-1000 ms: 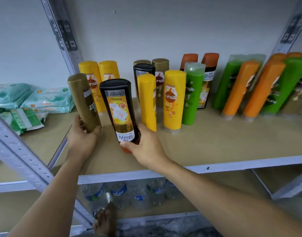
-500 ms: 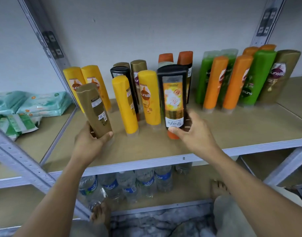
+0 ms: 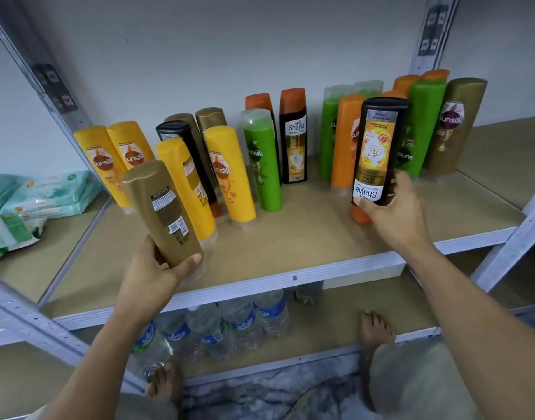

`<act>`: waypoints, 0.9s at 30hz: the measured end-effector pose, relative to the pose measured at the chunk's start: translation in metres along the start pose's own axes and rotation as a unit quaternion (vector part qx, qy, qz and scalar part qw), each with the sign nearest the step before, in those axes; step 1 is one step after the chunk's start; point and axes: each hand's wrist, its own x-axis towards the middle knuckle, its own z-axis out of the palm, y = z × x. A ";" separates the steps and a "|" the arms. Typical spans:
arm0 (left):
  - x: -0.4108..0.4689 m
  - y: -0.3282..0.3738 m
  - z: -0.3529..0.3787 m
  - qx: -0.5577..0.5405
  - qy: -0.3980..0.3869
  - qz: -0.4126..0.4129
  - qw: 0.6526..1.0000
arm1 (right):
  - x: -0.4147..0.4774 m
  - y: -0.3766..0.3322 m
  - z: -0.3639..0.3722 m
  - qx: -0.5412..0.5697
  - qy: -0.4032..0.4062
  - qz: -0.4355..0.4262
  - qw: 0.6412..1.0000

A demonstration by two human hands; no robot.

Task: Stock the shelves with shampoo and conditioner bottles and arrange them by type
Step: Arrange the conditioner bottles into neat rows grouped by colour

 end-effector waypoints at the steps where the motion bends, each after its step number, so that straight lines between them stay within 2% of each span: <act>1: -0.002 0.001 0.003 0.000 -0.003 0.001 1.000 | 0.002 0.003 -0.002 0.001 0.008 0.002 1.000; 9: -0.013 0.016 0.023 -0.020 -0.033 0.014 0.999 | 0.002 0.022 0.002 0.000 0.004 0.002 1.000; 14: -0.020 0.033 0.049 -0.048 -0.052 0.025 0.997 | 0.004 0.025 0.003 -0.036 -0.033 0.026 0.998; 19: -0.019 0.069 0.097 -0.063 -0.073 0.066 0.993 | 0.015 0.026 0.001 -0.046 -0.070 0.048 0.995; 23: 0.001 0.099 0.145 -0.063 -0.100 0.105 0.987 | 0.024 0.028 -0.010 -0.006 -0.103 0.060 0.993; 27: 0.032 0.124 0.192 -0.081 -0.112 0.127 0.982 | 0.024 0.026 -0.013 -0.015 -0.091 0.049 0.995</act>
